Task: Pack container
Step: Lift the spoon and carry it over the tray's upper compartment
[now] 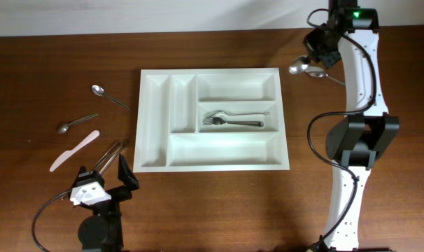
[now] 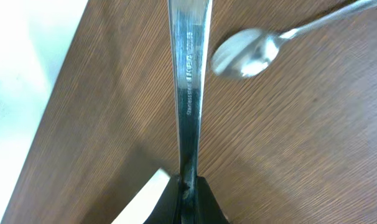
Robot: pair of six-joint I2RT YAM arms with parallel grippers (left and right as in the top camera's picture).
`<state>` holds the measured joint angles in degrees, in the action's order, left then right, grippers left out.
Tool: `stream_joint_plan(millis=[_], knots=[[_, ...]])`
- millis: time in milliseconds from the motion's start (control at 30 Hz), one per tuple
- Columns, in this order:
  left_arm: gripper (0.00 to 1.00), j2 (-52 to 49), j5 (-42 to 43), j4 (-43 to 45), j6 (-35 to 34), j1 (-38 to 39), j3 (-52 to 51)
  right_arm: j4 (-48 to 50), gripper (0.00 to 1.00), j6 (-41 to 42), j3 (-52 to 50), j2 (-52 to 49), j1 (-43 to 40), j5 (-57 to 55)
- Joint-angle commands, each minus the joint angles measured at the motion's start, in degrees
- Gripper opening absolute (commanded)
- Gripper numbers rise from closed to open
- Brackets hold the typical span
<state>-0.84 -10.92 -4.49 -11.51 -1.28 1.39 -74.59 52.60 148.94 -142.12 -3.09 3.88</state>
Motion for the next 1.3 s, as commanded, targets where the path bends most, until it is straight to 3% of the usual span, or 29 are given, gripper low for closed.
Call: stream_joint_plan(millis=[0,733,1267], knots=[[0.99,0.48,0.66,0.09,0.72,-0.33,-0.5,0.02,0.04,6.14,1.51,1.31,4.11,0.26],[0.99,0.48,0.66,0.09,0.72,-0.33,-0.5,-0.66,0.04,28.94,1.25,1.29,20.17,-10.45],[0.99,0.48,0.66,0.09,0.72,-0.33,-0.5,-1.09,0.04,37.27,-1.01,-0.83,26.64,-12.5]])
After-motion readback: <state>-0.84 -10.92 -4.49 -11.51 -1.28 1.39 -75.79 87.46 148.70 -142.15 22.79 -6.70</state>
